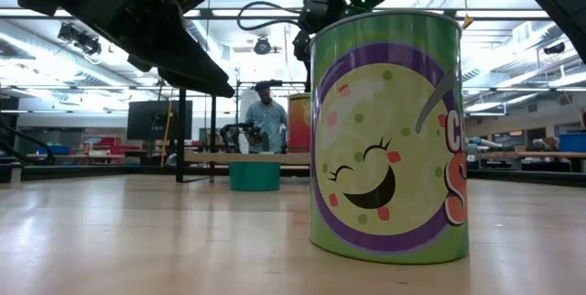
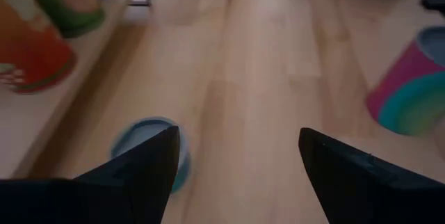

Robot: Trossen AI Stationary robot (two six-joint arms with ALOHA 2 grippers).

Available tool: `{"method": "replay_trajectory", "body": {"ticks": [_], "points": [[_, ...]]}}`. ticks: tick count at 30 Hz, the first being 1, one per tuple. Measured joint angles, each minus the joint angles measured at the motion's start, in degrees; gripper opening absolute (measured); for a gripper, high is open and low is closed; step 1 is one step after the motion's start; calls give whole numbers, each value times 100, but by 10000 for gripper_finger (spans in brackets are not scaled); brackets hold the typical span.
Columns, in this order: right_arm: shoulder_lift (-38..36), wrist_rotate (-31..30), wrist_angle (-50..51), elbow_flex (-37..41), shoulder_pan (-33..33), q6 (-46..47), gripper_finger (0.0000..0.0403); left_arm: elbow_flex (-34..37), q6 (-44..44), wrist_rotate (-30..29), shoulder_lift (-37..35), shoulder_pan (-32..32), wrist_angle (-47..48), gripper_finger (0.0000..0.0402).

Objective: Pick and place cans onto a shelf
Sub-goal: Adjust the corn canned foods

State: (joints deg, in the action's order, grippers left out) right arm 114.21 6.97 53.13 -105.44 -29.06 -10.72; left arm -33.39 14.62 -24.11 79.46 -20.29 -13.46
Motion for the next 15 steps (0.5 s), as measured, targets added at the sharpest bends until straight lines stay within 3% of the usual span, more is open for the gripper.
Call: {"method": "replay_trajectory", "body": {"ticks": [6, 9, 15], "points": [[-2, -113, 127, -257, 94, 0, 396, 0, -3, -652, 0, -2, -14, 299], [-2, -480, 150, -328, 286, -105, 396, 0, -31, -1070, 58, 107, -164, 299], [0, -1176, 624, -640, 713, -149, 396, 7, -633, -1150, 346, 644, -1000, 299]]}}
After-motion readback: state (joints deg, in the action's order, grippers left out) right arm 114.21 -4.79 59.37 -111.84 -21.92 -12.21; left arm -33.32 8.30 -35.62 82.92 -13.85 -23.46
